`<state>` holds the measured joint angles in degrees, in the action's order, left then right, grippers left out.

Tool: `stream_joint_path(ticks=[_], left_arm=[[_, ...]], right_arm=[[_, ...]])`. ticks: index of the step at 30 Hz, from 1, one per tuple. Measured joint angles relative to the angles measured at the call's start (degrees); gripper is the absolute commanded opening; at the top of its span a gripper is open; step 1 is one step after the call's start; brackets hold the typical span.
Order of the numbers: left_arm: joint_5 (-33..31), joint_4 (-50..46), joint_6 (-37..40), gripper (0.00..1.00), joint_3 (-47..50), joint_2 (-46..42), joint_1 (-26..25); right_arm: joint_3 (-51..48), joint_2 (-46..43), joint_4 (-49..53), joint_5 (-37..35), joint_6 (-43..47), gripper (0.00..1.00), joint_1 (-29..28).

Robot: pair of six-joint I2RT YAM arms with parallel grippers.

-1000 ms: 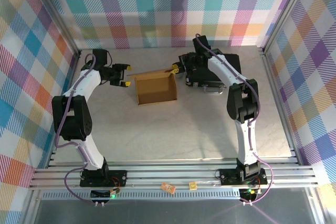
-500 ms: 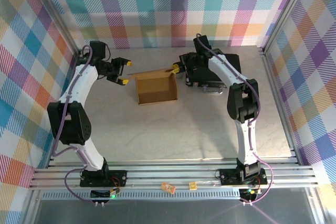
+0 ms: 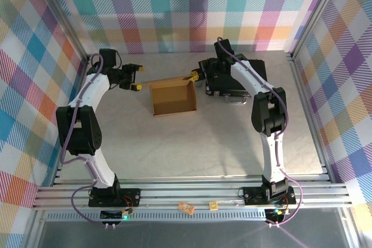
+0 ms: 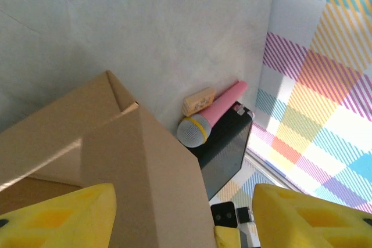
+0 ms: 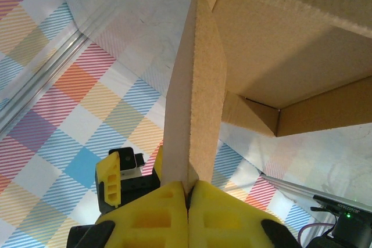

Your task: Fold the paper box

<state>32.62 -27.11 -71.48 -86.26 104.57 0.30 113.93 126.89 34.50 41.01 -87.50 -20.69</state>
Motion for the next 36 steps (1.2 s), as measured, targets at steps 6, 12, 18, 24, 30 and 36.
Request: stream_joint_path(ticks=[6, 12, 18, 24, 30, 36], left_arm=[[1.3, 3.6, -2.4, 0.62, 2.1, -0.1, -1.6], [2.1, 8.2, -6.3, 0.62, 5.6, -0.3, -2.2], [2.3, 13.7, -10.7, 0.59, 8.0, -0.5, -3.0], [1.8, 17.0, -14.1, 0.5, 8.7, -0.5, -3.5], [1.3, 19.0, -16.2, 0.44, 9.3, -0.5, -3.8], [1.2, 20.9, -17.4, 0.36, 11.1, -0.5, -4.3]], right_arm=[[0.0, 0.0, -0.4, -0.1, -0.2, 0.0, 0.2], [0.0, 0.0, -0.6, -0.6, -0.2, 0.0, 0.2], [0.0, 0.0, -0.9, -1.1, -0.2, 0.0, 0.3], [0.0, 0.0, -1.5, -0.9, -0.2, 0.0, 0.9], [0.0, 0.0, -1.9, -0.8, -0.2, 0.0, 1.1], [0.0, 0.0, -1.9, -0.9, 0.1, 0.0, 1.3]])
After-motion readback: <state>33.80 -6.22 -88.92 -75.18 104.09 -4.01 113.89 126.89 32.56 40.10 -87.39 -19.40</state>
